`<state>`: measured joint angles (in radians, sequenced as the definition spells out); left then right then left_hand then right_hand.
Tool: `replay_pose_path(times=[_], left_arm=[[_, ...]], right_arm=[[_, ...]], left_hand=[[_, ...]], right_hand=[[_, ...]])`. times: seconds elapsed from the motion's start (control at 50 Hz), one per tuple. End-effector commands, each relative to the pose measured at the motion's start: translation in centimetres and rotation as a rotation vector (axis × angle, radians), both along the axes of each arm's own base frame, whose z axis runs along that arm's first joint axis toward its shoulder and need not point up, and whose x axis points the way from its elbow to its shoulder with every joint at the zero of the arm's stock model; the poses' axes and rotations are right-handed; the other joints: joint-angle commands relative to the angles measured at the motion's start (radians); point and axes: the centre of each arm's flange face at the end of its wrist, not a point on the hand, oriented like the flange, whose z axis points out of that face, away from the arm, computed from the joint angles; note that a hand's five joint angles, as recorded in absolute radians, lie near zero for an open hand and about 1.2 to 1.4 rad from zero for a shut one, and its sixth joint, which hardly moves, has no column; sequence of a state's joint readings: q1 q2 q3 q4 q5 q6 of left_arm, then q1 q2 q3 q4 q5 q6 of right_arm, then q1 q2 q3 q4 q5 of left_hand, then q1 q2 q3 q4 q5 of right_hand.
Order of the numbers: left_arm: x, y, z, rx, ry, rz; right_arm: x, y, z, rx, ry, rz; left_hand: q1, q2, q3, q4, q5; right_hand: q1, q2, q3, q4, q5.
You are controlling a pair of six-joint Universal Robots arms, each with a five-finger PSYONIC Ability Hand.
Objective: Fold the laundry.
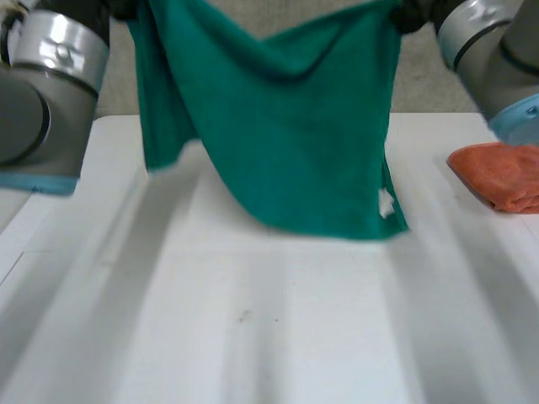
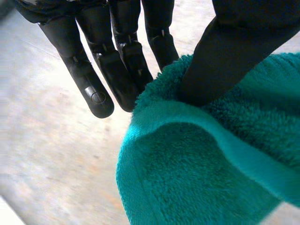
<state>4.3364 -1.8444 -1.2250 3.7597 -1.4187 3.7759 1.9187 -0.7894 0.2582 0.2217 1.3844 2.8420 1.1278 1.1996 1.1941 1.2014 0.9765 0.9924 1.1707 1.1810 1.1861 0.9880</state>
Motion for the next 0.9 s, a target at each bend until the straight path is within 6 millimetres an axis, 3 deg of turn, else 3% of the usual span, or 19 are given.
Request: replay_pose_path(times=[0.02, 0.1, 0.18, 0.22, 0.32, 0.36, 0.46, 0.52, 0.58, 0.6, 0.7, 0.82, 0.9], left_arm=[[0.0, 0.0, 1.0, -0.093, 0.044, 0.001], [-0.3, 0.4, -3.0, 0.018, -0.004, -0.012], [0.0, 1.4, -7.9, 0.177, -0.068, -0.012], [0.2, 2.1, -9.8, 0.247, -0.096, -0.013], [0.7, 5.5, -16.1, 0.509, -0.214, -0.031], [0.8, 6.6, -17.7, 0.582, -0.248, -0.040], [1.6, 9.2, -21.1, 0.779, -0.325, -0.039], [2.0, 9.7, -21.6, 0.830, -0.338, -0.017], [2.5, 9.7, -21.4, 0.850, -0.335, 0.018], [2.7, 9.5, -20.8, 0.838, -0.321, 0.032], [3.3, 9.2, -18.1, 0.774, -0.250, 0.043], [4.1, 8.4, -16.5, 0.819, -0.056, 0.010], [5.2, 6.6, -15.6, 0.869, 0.126, 0.001]], right_arm=[[-1.3, 2.3, 1.4, 0.003, 0.030, -0.052], [-1.5, 3.5, -2.0, 0.096, 0.179, -0.044], [-2.1, 6.1, -6.2, 0.206, 0.402, -0.012], [-2.8, 8.0, -9.3, 0.294, 0.533, 0.008], [-4.0, 11.5, -15.0, 0.485, 0.710, 0.065], [-4.5, 13.3, -17.2, 0.570, 0.763, 0.098], [-5.2, 15.7, -20.1, 0.674, 0.798, 0.125], [-5.4, 15.7, -21.3, 0.662, 0.776, 0.111], [-5.6, 15.3, -21.9, 0.623, 0.736, 0.078], [-5.7, 15.3, -21.9, 0.615, 0.724, 0.072], [-5.7, 15.8, -20.9, 0.559, 0.649, 0.060], [-5.8, 16.0, -21.3, 0.518, 0.614, 0.051], [-6.6, 15.7, -21.9, 0.517, 0.610, 0.024]], left_hand=[[0.269, 0.197, 0.202, 0.195, 0.245], [0.269, 0.197, 0.202, 0.195, 0.245], [0.269, 0.197, 0.202, 0.195, 0.245], [0.269, 0.197, 0.202, 0.195, 0.245], [0.269, 0.197, 0.202, 0.195, 0.245], [0.269, 0.197, 0.202, 0.195, 0.245], [0.181, 0.110, 0.115, 0.108, 0.158], [0.102, 0.030, 0.035, 0.028, 0.079], [-0.132, -0.204, -0.199, -0.206, -0.156], [-0.305, -0.377, -0.371, -0.378, -0.328], [-0.638, -0.709, -0.704, -0.711, -0.661], [-0.688, -0.760, -0.755, -0.762, -0.711], [-0.665, -0.737, -0.731, -0.738, -0.688]], right_hand=[[0.404, 0.226, 0.215, 0.210, 0.234], [0.404, 0.226, 0.215, 0.210, 0.234], [0.404, 0.226, 0.215, 0.210, 0.234], [0.404, 0.226, 0.215, 0.210, 0.234], [0.404, 0.226, 0.215, 0.210, 0.234], [0.404, 0.226, 0.215, 0.210, 0.234], [0.404, 0.226, 0.215, 0.210, 0.234], [0.404, 0.226, 0.215, 0.210, 0.234], [0.404, 0.226, 0.215, 0.210, 0.234], [0.404, 0.226, 0.215, 0.210, 0.234], [0.404, 0.226, 0.215, 0.210, 0.234], [0.404, 0.226, 0.215, 0.210, 0.234], [0.404, 0.226, 0.215, 0.210, 0.234]])
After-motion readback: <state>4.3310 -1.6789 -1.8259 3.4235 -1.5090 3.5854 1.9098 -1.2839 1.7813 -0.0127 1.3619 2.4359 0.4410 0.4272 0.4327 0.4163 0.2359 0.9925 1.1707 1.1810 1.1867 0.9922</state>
